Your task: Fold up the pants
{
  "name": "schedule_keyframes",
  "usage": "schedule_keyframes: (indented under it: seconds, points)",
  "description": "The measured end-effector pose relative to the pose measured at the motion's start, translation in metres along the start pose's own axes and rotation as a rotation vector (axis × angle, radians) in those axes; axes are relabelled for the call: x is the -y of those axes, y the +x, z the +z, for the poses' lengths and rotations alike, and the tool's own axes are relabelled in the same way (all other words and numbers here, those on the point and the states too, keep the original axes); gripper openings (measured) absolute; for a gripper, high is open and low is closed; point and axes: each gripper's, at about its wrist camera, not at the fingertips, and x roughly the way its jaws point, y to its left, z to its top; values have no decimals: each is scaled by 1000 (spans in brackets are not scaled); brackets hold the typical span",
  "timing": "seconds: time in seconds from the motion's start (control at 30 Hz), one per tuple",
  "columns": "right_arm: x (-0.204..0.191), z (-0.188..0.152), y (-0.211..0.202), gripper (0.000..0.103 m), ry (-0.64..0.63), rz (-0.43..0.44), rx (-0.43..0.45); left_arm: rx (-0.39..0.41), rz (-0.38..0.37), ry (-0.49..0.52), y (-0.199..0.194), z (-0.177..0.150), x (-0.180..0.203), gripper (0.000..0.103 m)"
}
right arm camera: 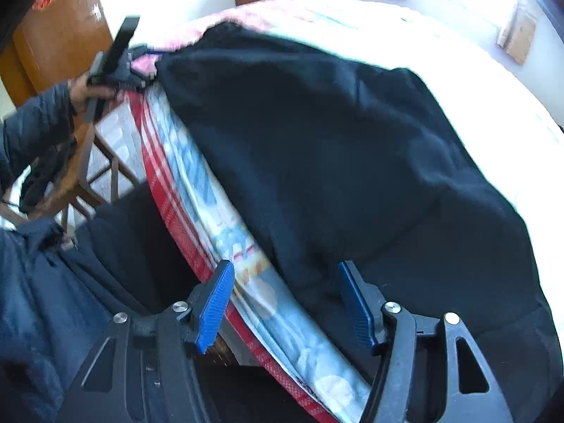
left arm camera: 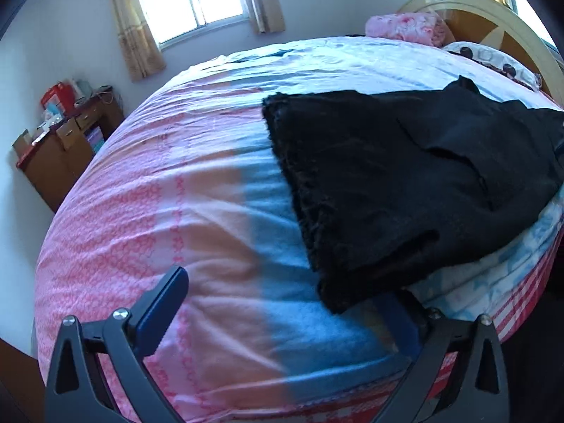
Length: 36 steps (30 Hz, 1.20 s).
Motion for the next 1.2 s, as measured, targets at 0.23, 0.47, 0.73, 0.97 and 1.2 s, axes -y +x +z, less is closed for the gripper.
schedule_keyframes:
  seconds: [0.23, 0.47, 0.73, 0.97, 1.2]
  points:
    - [59, 40, -38, 63, 217, 59, 147, 24, 39, -191, -35, -44, -38, 103]
    - [110, 105, -7, 62, 390, 125, 217, 274, -20, -209, -93, 4, -5, 103]
    - [156, 145, 69, 49, 623, 333, 103, 198, -88, -131, -29, 55, 44, 103]
    - [164, 153, 80, 5, 666, 242, 157, 66, -50, -129, 22, 55, 50, 103]
    - [168, 150, 109, 12, 669, 246, 92, 41, -105, -287, 24, 45, 26, 103]
